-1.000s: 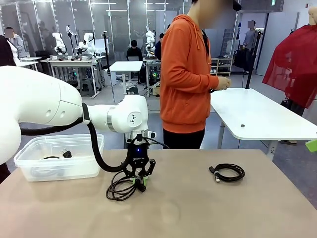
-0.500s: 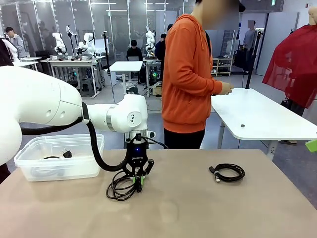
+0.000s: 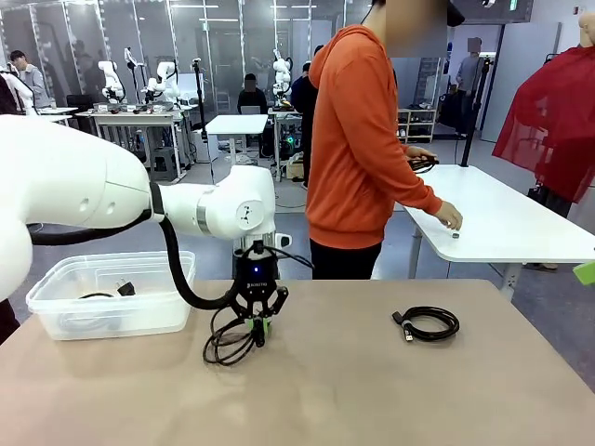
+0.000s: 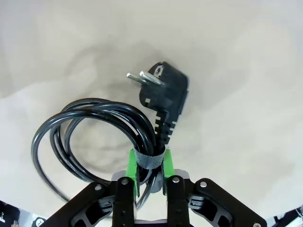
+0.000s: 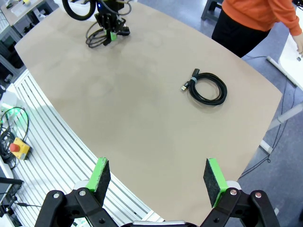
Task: Organize and store the cables.
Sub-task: Place the Power Cable into the Organizing box.
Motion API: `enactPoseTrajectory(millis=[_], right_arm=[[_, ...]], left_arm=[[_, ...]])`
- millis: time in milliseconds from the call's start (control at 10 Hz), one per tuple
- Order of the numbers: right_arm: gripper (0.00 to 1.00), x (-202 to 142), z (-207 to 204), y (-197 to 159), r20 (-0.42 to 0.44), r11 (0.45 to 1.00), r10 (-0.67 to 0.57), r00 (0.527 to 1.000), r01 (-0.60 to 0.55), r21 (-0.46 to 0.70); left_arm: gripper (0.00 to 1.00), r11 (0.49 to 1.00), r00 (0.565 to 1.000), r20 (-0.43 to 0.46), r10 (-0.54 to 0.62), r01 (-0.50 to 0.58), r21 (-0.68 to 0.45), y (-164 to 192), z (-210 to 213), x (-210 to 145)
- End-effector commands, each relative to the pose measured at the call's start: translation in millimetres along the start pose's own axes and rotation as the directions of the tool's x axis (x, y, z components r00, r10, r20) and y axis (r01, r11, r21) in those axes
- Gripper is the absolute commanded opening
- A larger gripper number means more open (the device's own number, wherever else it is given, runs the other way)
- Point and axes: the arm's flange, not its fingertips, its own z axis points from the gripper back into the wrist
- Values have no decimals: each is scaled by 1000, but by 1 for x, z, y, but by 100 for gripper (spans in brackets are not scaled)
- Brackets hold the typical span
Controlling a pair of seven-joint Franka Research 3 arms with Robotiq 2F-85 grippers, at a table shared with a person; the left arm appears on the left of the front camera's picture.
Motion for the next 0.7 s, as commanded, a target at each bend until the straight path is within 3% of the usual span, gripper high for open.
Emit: enactPoseTrajectory(millis=[0,600], right_arm=[[100,0,0,0,-6,1000,-4,1000,4,-10],[100,0,0,0,-6,1000,-4,1000,4,-10]], left_arm=[[0,997,997,25,-72,71,27,12,31,-25],[0,972,958,165,-233,221,85,33,114,-71]])
